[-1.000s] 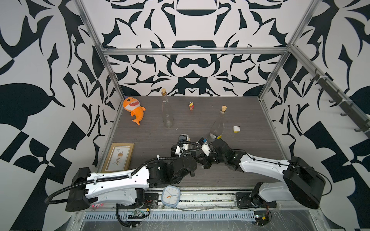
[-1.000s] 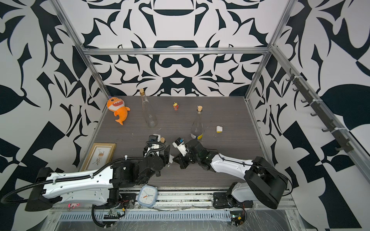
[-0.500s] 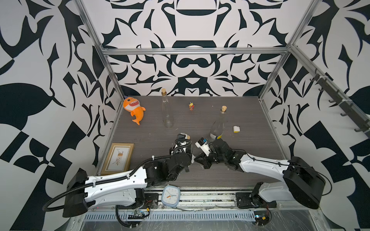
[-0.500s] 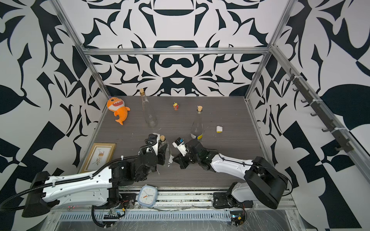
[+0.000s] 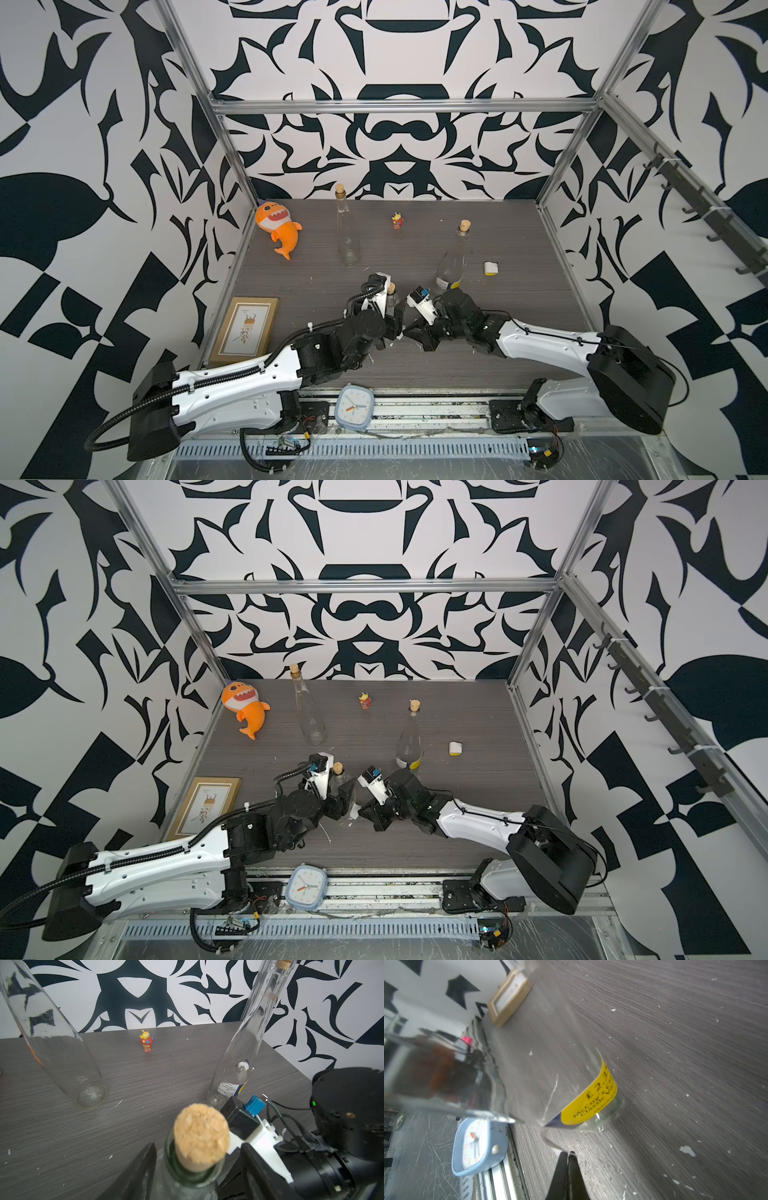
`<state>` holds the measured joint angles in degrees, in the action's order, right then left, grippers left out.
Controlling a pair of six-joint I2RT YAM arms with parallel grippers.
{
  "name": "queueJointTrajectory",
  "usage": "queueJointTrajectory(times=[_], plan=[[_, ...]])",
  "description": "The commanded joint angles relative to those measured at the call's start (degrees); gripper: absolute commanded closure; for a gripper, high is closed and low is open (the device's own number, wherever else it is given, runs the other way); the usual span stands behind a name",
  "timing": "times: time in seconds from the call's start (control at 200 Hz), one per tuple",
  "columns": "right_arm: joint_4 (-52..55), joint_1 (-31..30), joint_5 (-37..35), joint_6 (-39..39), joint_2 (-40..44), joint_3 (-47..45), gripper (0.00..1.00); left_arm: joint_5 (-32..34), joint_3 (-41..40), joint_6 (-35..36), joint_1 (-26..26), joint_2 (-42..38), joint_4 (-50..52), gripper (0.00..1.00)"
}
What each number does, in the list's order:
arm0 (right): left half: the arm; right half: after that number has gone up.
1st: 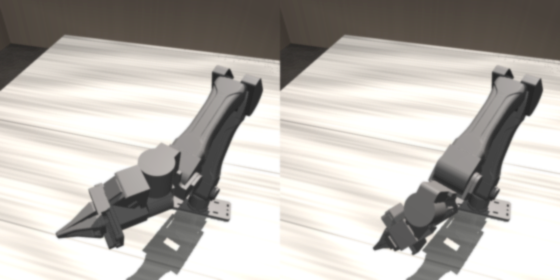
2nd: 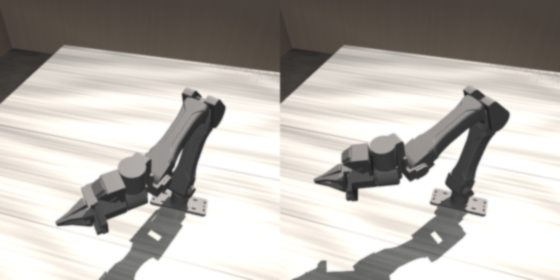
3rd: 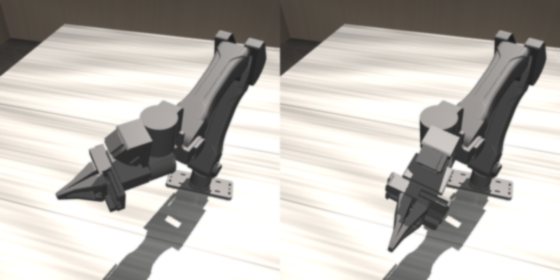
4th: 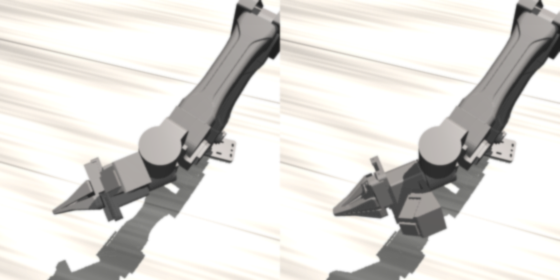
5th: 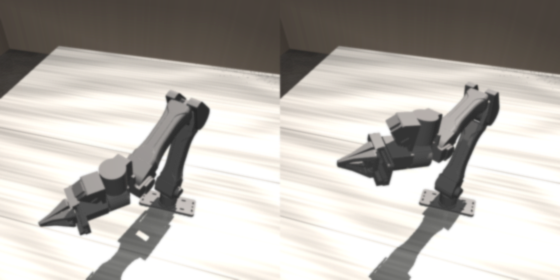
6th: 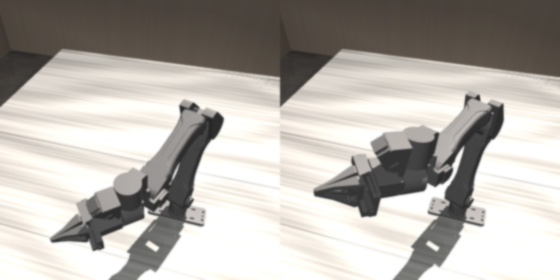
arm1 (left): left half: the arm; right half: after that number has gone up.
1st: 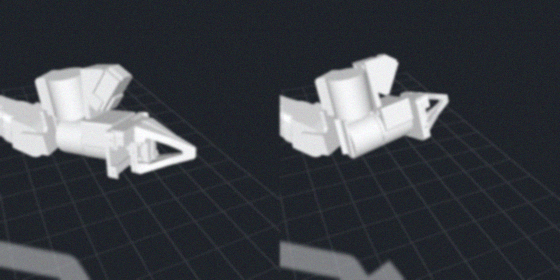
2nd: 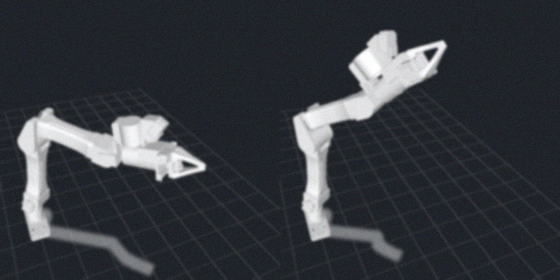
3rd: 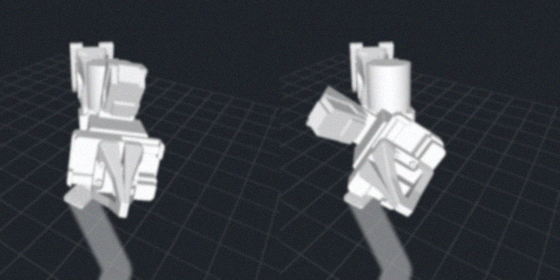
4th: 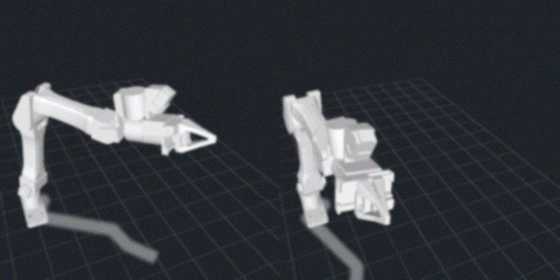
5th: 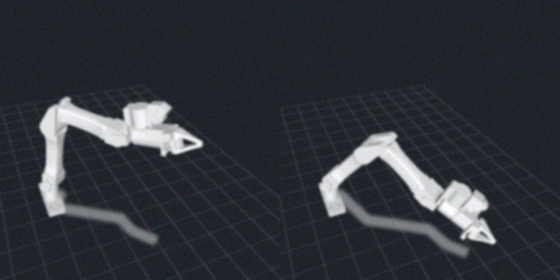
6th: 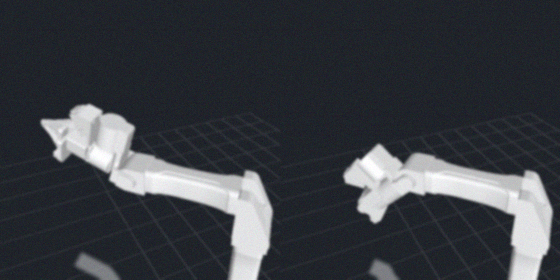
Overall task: Remove the label from the bottle
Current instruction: Tear open the label from the bottle.
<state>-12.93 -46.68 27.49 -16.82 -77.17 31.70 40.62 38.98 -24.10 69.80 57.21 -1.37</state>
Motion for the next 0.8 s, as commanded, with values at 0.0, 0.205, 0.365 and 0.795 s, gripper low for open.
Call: queueJointTrajectory(times=[0.0, 0.205, 0.365, 0.795], plan=[[-0.66, 0.13, 1.05, -0.33, 0.26, 0.12, 1.00, 0.65, -0.67, 0.64, -0.27, 1.16, -3.88, 0.36], [-0.69, 0.17, 0.86, -0.50, 0.66, -0.22, 1.00, 0.90, -0.47, 2.76, -0.94, 2.39, -6.31, 0.55], [-0.60, 0.07, 0.43, -0.51, 1.38, -0.68, 1.00, -9.20, -3.17, 4.93, -4.96, 0.27, -7.84, 0.69], [4.90, 0.13, 0.52, 0.08, 7.41, -1.91, 1.00, -37.48, -1.38, 20.70, -15.97, -2.28, -2.31, 1.00]])
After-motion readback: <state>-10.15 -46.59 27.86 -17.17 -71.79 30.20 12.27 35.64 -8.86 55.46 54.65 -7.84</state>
